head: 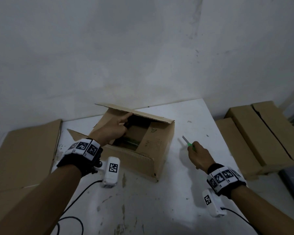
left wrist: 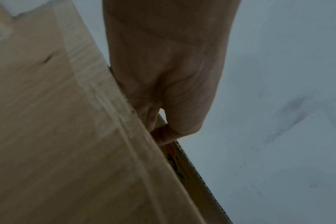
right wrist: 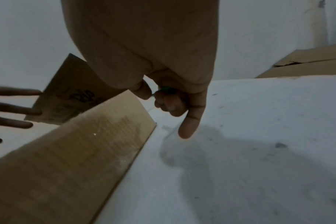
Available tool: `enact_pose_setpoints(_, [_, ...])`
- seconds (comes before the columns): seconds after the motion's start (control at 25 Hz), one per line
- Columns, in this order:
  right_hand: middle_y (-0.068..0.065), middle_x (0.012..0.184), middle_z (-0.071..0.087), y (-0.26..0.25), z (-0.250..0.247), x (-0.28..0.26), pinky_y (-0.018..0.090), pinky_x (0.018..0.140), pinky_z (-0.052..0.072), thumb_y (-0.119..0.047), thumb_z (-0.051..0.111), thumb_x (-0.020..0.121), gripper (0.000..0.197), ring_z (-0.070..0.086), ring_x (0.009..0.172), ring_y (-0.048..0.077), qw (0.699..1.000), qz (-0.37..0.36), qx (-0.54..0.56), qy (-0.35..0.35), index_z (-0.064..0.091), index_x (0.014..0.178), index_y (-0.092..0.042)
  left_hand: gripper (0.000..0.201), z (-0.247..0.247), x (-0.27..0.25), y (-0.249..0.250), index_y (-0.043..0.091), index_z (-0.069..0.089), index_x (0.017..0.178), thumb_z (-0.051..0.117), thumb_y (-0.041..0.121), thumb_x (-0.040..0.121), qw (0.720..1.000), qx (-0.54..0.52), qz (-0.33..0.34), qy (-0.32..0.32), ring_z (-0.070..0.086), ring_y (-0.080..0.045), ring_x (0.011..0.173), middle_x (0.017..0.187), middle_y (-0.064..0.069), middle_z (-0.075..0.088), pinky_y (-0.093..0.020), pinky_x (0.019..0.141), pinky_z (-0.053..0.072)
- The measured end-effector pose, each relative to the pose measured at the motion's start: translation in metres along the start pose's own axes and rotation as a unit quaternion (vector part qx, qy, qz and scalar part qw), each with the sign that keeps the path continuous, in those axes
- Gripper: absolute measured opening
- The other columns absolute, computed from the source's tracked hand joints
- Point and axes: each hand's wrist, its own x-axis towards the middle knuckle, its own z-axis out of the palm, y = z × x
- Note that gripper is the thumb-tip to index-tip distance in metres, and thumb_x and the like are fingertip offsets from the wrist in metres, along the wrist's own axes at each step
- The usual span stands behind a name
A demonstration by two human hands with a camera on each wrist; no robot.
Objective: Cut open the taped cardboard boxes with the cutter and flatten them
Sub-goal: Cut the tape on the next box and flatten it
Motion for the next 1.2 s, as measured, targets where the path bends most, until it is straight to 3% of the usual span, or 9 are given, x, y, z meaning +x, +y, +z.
enact_pose_setpoints(0.16, [0.010, 0.095, 0.053, 0.016, 0.006, 0.007, 0.034, 0.068, 0.038, -0.031, 0.032, 0.107, 0.027, 0.053, 0.082, 0.030, 0.973, -0.018, -0.231, 0.016, 0.045, 0.097, -0.010, 0.067, 0.001, 0.000, 0.003, 0.040, 0.031, 0.153, 0.045, 0.005, 0.097, 0.997, 0.075, 0.002, -0.001, 0.044, -0.010, 0.060, 0.126, -0.001, 0.057, -0.017, 0.051, 0.037])
enact_pose_setpoints(0.32, [0.011, 0.113, 0.051, 0.033, 0.008, 0.006, 0.034, 0.071, 0.040, -0.028, 0.036, 0.106, 0.029, 0.052, 0.105, 0.029, 0.949, -0.016, -0.309, 0.059, 0.057, 0.112, -0.010, 0.066, 0.004, 0.000, 0.000, 0.038, 0.028, 0.155, 0.049, 0.012, 0.098, 0.993, 0.110, 0.029, 0.020, 0.052, -0.016, 0.067, 0.119, -0.002, 0.058, -0.021, 0.055, 0.041])
enact_pose_setpoints(0.48, [0.010, 0.110, 0.051, 0.045, 0.012, 0.004, 0.036, 0.072, 0.043, -0.023, 0.039, 0.105, 0.025, 0.050, 0.104, 0.029, 0.946, -0.024, -0.314, 0.077, 0.060, 0.112, -0.011, 0.066, 0.020, 0.007, -0.009, 0.034, 0.031, 0.155, 0.053, 0.011, 0.097, 0.983, 0.106, 0.100, 0.112, 0.061, -0.023, 0.099, 0.126, -0.006, 0.062, -0.036, 0.078, 0.055])
enact_pose_setpoints(0.56, [0.010, 0.108, 0.052, 0.046, 0.013, 0.001, 0.036, 0.074, 0.044, -0.023, 0.040, 0.105, 0.025, 0.051, 0.102, 0.029, 0.949, -0.022, -0.303, 0.089, 0.061, 0.110, -0.010, 0.065, 0.027, 0.014, -0.011, 0.026, 0.033, 0.154, 0.056, 0.010, 0.096, 0.974, 0.099, 0.130, 0.157, 0.060, -0.021, 0.107, 0.131, -0.005, 0.061, -0.038, 0.090, 0.053])
enact_pose_setpoints(0.64, [0.010, 0.108, 0.053, 0.048, 0.015, -0.002, 0.037, 0.076, 0.044, -0.025, 0.041, 0.105, 0.026, 0.052, 0.102, 0.029, 0.950, -0.018, -0.298, 0.093, 0.062, 0.109, -0.010, 0.067, 0.033, 0.020, -0.011, 0.022, 0.032, 0.155, 0.059, 0.010, 0.094, 0.971, 0.095, 0.146, 0.165, 0.059, -0.020, 0.108, 0.126, -0.006, 0.063, -0.038, 0.095, 0.051])
enact_pose_setpoints(0.84, [0.009, 0.111, 0.058, 0.051, 0.023, -0.011, 0.036, 0.079, 0.046, -0.029, 0.041, 0.103, 0.027, 0.055, 0.104, 0.027, 0.950, -0.004, -0.297, 0.097, 0.059, 0.113, -0.012, 0.070, 0.035, 0.029, -0.011, 0.018, 0.029, 0.156, 0.060, 0.008, 0.094, 0.965, 0.102, 0.172, 0.171, 0.062, -0.022, 0.101, 0.115, -0.010, 0.067, -0.046, 0.092, 0.054])
enact_pose_setpoints(1.2, [0.005, 0.108, 0.061, 0.048, 0.016, -0.014, 0.033, 0.080, 0.050, -0.033, 0.044, 0.102, 0.028, 0.059, 0.100, 0.024, 0.960, 0.003, -0.268, 0.086, 0.061, 0.118, -0.016, 0.082, 0.035, 0.026, -0.009, 0.027, 0.013, 0.158, 0.060, 0.008, 0.093, 0.966, 0.119, 0.180, 0.140, 0.063, -0.020, 0.094, 0.114, -0.007, 0.067, -0.042, 0.084, 0.055])
